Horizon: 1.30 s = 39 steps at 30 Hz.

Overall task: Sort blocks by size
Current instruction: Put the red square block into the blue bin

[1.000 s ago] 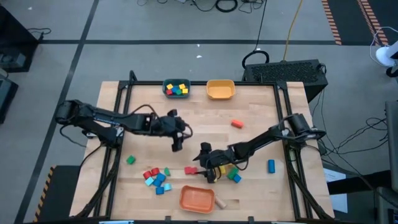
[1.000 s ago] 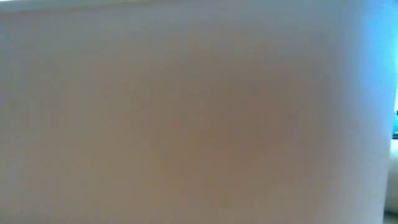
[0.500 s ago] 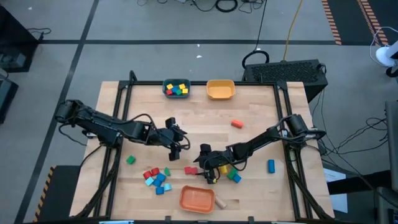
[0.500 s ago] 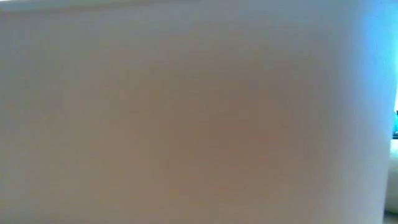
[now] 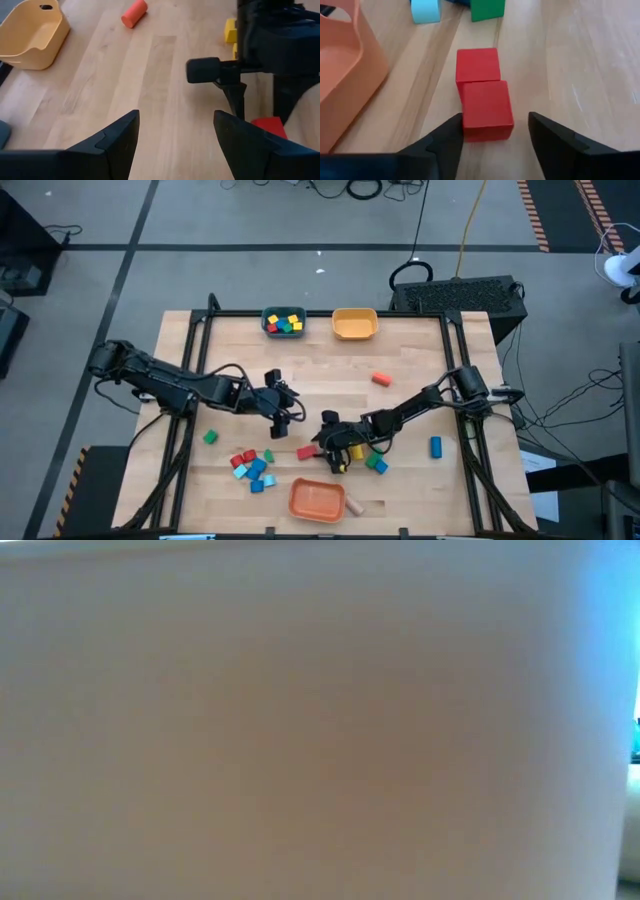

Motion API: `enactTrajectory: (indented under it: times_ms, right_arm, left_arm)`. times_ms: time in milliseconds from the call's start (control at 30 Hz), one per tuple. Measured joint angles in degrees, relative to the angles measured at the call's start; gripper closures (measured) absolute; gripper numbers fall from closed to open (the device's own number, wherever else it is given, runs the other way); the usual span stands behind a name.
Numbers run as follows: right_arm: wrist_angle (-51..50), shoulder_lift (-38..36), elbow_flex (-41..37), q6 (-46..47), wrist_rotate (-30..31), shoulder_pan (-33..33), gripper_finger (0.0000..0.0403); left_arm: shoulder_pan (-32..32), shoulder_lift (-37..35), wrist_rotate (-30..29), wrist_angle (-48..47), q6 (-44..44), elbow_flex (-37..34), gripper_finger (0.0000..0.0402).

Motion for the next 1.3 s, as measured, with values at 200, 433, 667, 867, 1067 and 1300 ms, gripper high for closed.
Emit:
enactTrajectory:
  times_ms: [200,433,667,867,1067,1300]
  right_arm:
    - [0.17,0.0,0.01,-0.99,-0.35,0.04,0.029]
    - [-0.34,-1.08,0.01,-2.6,2.7,-0.02,0.0298]
    - [-4.6,-6.05,0.01,-5.66,13.18,-0.04,0.0298]
    - [-5.82,-8.84,0.01,-8.93,19.31,0.13,0.0298]
    - [-5.83,-10.25,0.01,-10.66,22.69,0.15,0.0298]
    - [-6.28,-10.62,-0.01,-10.75,23.49,0.2,0.0298]
  left_arm:
    - [-1.5,0.0,1.38,0.0,0.0,0.0,0.0144]
    - [-2.87,0.0,1.53,-0.57,0.07,0.0,0.0144]
    - [-3.34,0.0,1.56,-1.25,0.28,0.0,0.0144]
    - [-3.35,1.28,1.83,0.0,2.19,0.0,0.0144]
    - [-3.45,6.41,4.95,5.6,6.74,-0.02,0.0144]
    - [-3.39,10.9,4.66,9.74,9.63,-0.02,0.0144]
